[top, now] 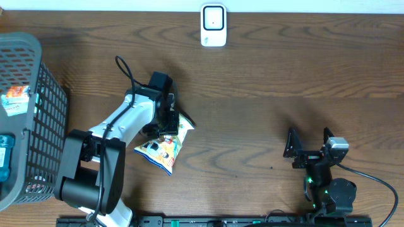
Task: Scan the item barcode
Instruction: 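Lift the snack bag out and carry it toward the table center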
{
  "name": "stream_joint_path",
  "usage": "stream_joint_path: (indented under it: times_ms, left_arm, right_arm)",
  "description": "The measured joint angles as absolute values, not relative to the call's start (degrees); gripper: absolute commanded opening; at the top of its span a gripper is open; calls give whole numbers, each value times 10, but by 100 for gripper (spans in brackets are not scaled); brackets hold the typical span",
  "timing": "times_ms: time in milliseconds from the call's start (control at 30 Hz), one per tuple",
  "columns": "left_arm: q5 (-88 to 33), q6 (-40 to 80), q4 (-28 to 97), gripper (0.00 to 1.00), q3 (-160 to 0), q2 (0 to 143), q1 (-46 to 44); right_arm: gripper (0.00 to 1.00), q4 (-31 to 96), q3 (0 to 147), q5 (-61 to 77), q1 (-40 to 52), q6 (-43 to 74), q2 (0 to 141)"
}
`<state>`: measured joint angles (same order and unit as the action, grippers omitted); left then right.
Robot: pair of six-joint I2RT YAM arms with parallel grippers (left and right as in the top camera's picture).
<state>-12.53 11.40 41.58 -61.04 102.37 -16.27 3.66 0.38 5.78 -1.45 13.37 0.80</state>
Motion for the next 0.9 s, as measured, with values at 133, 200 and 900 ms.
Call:
stream_joint_path:
  times_ms: [133,200,900]
  left_arm:
    - [-125,124,416,88,-610,1024,-169]
    - [-125,125,416,89,-610,1024,-173]
    - [-108,130,420,98,-714,709,-174]
  right_arm:
    - [99,36,4,58,-15,134,8]
    - [99,37,4,58,-15,134,8]
    - [99,37,4,58,-15,134,8]
